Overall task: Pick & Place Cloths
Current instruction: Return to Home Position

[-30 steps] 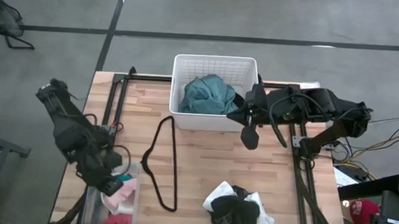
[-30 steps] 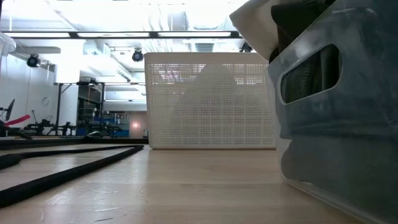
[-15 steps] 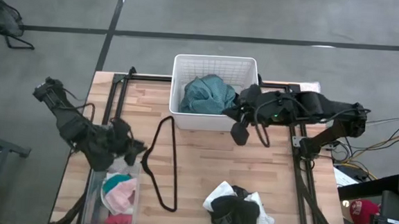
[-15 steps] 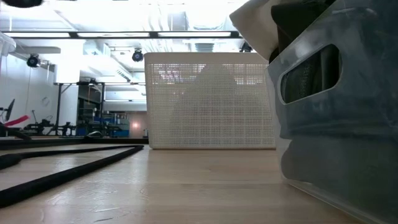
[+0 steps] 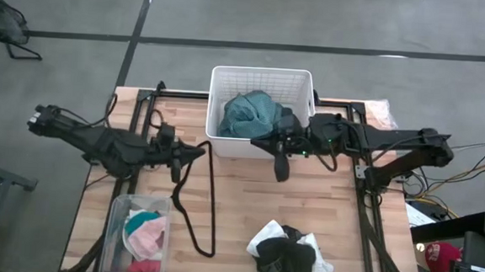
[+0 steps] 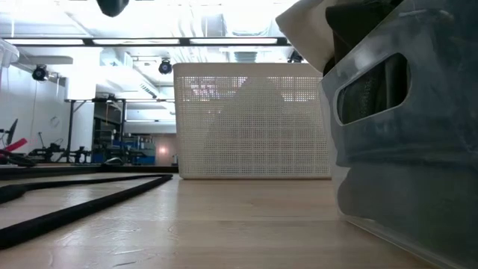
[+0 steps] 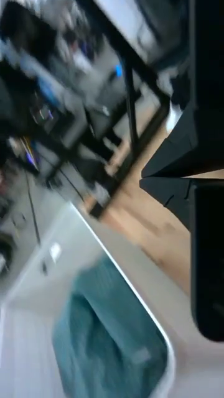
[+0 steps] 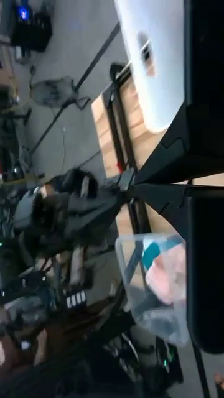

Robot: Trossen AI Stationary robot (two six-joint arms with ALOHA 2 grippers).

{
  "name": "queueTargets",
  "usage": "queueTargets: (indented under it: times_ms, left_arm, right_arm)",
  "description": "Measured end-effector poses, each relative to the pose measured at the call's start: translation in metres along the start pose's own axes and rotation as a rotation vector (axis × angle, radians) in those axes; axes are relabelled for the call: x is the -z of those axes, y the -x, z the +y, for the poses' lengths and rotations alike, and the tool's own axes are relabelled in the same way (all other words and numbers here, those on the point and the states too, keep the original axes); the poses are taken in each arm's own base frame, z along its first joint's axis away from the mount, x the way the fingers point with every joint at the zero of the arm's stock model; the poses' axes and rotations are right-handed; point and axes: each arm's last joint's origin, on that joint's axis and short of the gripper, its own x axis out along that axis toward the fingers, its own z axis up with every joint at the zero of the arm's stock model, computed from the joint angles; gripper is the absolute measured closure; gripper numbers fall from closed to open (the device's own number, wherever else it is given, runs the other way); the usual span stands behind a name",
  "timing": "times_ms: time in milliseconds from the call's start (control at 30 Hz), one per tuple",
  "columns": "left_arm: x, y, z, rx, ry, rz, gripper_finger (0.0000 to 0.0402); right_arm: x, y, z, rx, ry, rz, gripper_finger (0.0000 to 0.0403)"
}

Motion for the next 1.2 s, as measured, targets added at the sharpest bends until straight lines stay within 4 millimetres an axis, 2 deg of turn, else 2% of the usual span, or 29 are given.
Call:
queueTargets:
  times_ms: [133,267,367,467,633,867,1067,1200]
  left_arm:
    - [-0.007,0.008,0.007,0.125,0.046,-0.068,0.0396]
    - [-0.013,0.028,0.018,0.101,0.056,-0.115,0.0395]
    - [-0.014,0.042,0.028,0.076,-0.053,-0.095,0.0387]
    - [-0.009,0.055,0.042,0.025,-0.212,-0.023,0.0379]
    - [0.001,0.059,0.057,-0.125,-0.303,-0.072,0.0377]
    - [0.031,0.053,0.074,-0.065,-0.360,-0.069,0.0376]
    - [0.059,0.047,0.090,-0.021,-0.345,-0.119,0.0376]
    - [0.070,0.048,0.099,0.009,-0.310,-0.187,0.0376]
  right_arm:
    - [0.011,0.022,-0.009,0.052,-0.005,-0.018,0.0394]
    - [0.010,0.055,-0.017,0.086,-0.020,-0.079,0.0394]
    - [0.014,0.075,-0.022,0.126,0.038,-0.088,0.0394]
    - [0.018,0.092,-0.026,0.127,0.000,-0.128,0.0394]
    - [0.046,0.101,-0.034,0.127,-0.009,-0.097,0.0394]
    - [0.090,0.115,-0.046,0.085,-0.011,-0.160,0.0394]
    - [0.126,0.128,-0.057,0.064,-0.003,-0.137,0.0394]
    - [0.150,0.132,-0.064,0.067,-0.046,-0.112,0.0394]
